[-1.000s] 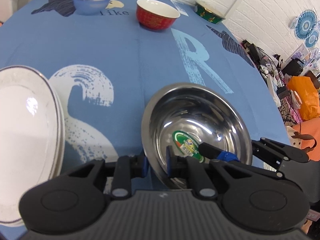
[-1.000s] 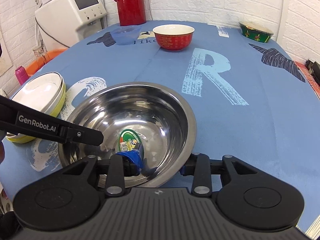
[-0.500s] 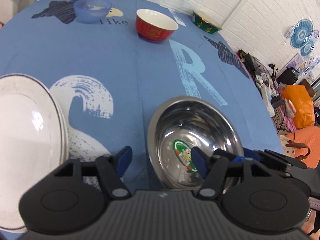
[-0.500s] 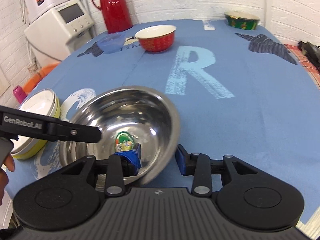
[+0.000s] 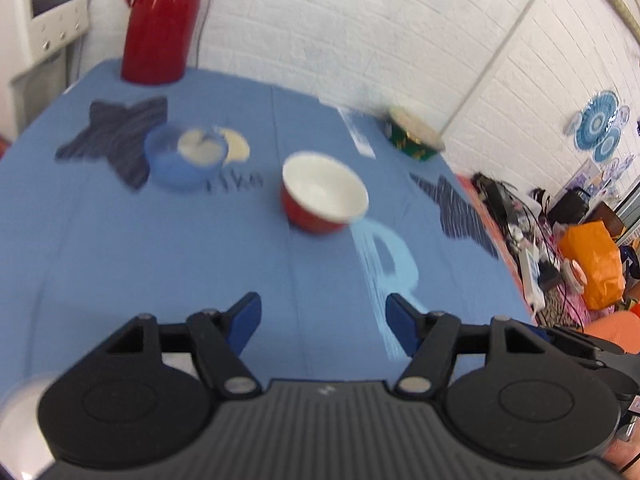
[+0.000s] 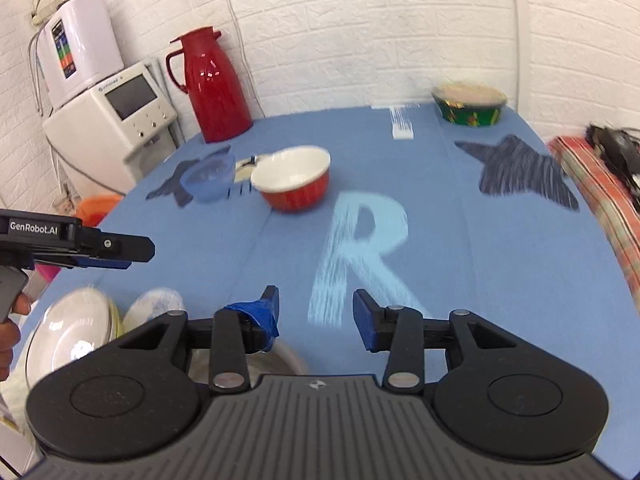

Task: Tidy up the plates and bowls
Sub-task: 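Move both grippers to the red bowl with white interior, then grasp the red bowl rim with the left gripper while the right gripper grasps it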

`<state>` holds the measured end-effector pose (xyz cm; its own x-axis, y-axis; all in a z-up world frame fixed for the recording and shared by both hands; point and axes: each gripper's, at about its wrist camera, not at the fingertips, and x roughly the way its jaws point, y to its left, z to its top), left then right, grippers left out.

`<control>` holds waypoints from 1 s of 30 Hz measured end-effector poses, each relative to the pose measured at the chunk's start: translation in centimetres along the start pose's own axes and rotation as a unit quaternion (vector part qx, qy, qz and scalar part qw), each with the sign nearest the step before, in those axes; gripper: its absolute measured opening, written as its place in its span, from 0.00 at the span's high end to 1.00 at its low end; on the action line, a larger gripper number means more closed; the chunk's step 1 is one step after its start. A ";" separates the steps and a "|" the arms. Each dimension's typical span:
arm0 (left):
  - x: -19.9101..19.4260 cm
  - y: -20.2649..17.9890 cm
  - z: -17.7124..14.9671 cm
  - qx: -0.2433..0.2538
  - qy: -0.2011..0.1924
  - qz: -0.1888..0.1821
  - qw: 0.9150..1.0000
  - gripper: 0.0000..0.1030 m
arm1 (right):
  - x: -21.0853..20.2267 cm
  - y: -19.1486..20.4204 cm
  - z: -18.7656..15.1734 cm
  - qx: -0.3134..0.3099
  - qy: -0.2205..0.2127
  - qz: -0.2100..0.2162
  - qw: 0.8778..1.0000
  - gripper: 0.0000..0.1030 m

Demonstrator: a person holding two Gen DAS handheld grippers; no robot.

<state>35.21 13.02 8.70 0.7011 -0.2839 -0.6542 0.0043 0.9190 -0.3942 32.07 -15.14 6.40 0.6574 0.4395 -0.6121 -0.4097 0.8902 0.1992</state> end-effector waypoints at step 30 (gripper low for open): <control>19.5 3.5 8.6 -0.075 0.050 0.119 0.989 0.55 | 23.9 -2.6 10.4 0.017 0.075 -0.026 0.997 0.70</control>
<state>55.03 13.01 0.13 0.5950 -0.0962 -0.7980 -0.2641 0.9143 -0.3071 55.46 -5.71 -0.81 0.5745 0.3731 -0.7285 -0.3550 0.9156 0.1890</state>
